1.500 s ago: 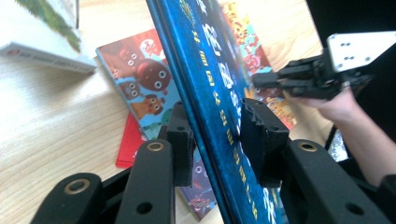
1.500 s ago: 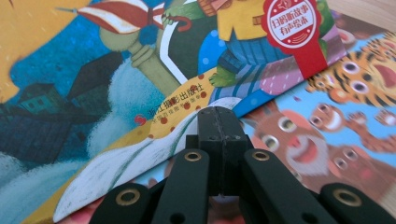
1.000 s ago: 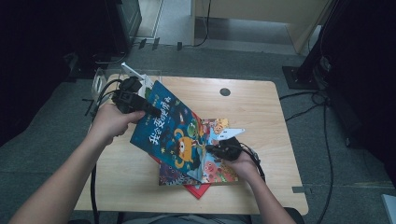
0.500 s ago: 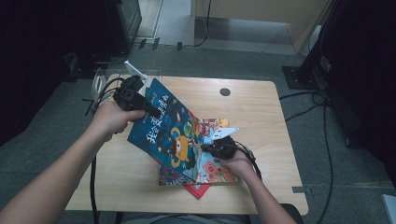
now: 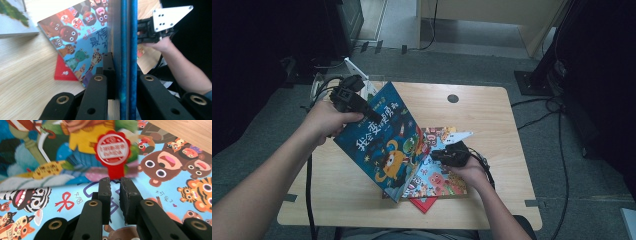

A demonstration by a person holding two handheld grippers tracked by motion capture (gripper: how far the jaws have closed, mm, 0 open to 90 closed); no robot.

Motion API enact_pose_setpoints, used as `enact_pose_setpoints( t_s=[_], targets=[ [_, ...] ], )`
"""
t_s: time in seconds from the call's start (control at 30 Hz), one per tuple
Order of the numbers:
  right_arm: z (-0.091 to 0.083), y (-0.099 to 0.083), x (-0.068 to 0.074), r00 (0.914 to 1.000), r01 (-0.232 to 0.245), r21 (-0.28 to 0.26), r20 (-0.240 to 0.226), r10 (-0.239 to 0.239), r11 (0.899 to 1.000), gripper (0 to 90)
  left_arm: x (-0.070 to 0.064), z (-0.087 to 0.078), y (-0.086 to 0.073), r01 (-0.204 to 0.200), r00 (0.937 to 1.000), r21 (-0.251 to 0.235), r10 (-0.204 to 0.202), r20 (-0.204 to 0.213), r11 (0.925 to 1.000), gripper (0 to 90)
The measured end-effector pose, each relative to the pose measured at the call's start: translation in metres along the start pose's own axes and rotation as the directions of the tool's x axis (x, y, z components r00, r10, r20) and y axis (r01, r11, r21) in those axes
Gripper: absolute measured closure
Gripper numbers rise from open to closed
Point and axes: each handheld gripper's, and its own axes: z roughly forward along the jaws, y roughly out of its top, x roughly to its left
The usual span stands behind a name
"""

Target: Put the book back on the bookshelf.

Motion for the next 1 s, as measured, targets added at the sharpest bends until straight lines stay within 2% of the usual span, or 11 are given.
enact_pose_setpoints(
  t_s=[0.2, 0.27, 0.37, 0.6, 0.7, 0.8, 1.0],
  targets=[
    [0.001, 0.001, -0.001, 0.9999, 0.01, -0.005, 0.009, -0.009, 1.0, 74.3, 0.008, -0.018, -0.011, 0.024, 0.9994, -0.031, -0.025, -0.026, 0.9992, 83.5],
    [0.002, 0.001, -0.001, 0.9998, 0.014, -0.012, 0.015, -0.014, 1.0, 69.9, 0.01, -0.024, -0.015, 0.033, 0.9987, -0.038, -0.034, -0.038, 0.9987, 83.5],
    [0.004, 0.003, -0.002, 0.999, 0.024, -0.019, 0.037, -0.023, 1.0, 65.9, 0.013, -0.035, -0.022, 0.032, 0.9981, -0.045, -0.034, -0.051, 0.9985, 83.1],
    [0.008, 0.007, -0.005, 0.9992, 0.006, -0.013, 0.039, -0.005, 1.0, 64.4, 0.025, -0.06, -0.044, 0.068, 0.9961, -0.097, -0.073, -0.049, 0.9929, 83.1],
    [0.009, 0.008, -0.007, 0.999, 0.001, -0.019, 0.044, 0.0, 1.0, 64.1, 0.028, -0.068, -0.053, 0.079, 0.994, -0.122, -0.087, -0.066, 0.9894, 83.0],
    [0.011, 0.01, -0.01, 0.9991, -0.001, -0.015, 0.041, 0.002, 1.0, 63.8, 0.031, -0.073, -0.061, 0.071, 0.9939, -0.13, -0.082, -0.074, 0.9889, 82.8],
    [0.014, 0.013, -0.014, 0.9989, -0.012, -0.018, 0.045, 0.012, 1.0, 63.4, 0.04, -0.084, -0.075, 0.107, 0.989, -0.14, -0.12, -0.086, 0.9843, 82.8]
  ],
)
